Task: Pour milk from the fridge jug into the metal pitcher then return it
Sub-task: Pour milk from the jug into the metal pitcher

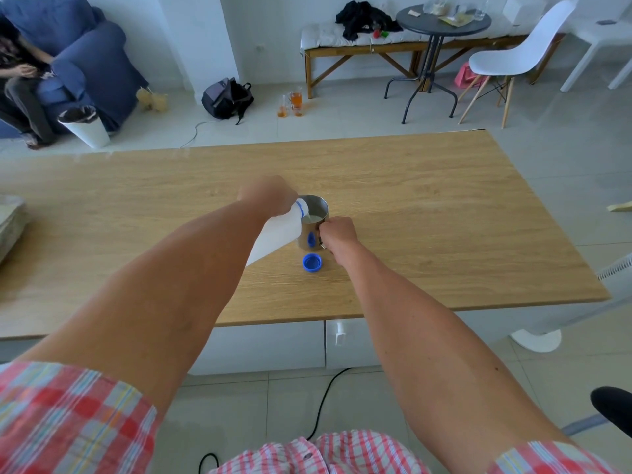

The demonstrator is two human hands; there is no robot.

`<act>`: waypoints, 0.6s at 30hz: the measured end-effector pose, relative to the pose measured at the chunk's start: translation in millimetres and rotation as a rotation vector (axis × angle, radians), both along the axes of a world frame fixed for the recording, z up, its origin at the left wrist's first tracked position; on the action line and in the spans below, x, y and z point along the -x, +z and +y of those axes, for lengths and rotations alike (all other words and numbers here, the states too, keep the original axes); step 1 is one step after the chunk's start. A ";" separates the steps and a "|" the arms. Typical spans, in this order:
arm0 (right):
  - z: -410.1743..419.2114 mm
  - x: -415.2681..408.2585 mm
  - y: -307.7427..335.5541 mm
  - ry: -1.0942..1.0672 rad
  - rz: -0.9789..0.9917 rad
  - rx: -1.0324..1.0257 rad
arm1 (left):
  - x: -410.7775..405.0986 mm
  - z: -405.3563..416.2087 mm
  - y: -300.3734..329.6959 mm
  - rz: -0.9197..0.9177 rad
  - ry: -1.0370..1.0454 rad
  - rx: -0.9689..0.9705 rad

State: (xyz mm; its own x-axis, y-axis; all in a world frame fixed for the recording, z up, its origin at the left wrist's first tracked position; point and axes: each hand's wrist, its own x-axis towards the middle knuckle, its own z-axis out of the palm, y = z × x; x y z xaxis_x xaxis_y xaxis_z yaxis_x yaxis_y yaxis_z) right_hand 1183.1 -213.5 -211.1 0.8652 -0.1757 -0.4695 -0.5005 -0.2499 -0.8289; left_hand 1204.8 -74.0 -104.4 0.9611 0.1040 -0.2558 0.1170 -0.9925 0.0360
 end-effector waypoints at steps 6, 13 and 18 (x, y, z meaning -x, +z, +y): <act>1.6 0.7 1.5 0.009 0.003 0.004 | -0.9 0.8 -0.9 -0.004 0.015 0.017; 1.3 -0.1 1.1 0.008 0.008 0.000 | -1.1 1.1 -0.5 -0.002 0.008 0.014; 0.8 -0.1 1.2 0.010 0.012 0.003 | -0.9 1.5 -0.8 -0.005 0.004 0.013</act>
State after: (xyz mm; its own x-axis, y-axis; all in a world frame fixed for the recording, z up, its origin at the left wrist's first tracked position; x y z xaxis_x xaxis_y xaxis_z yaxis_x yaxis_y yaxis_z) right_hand 1183.2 -212.7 -210.0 0.8613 -0.1685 -0.4794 -0.5079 -0.2571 -0.8221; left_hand 1205.6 -72.4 -105.2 0.9618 0.1049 -0.2528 0.1210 -0.9914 0.0493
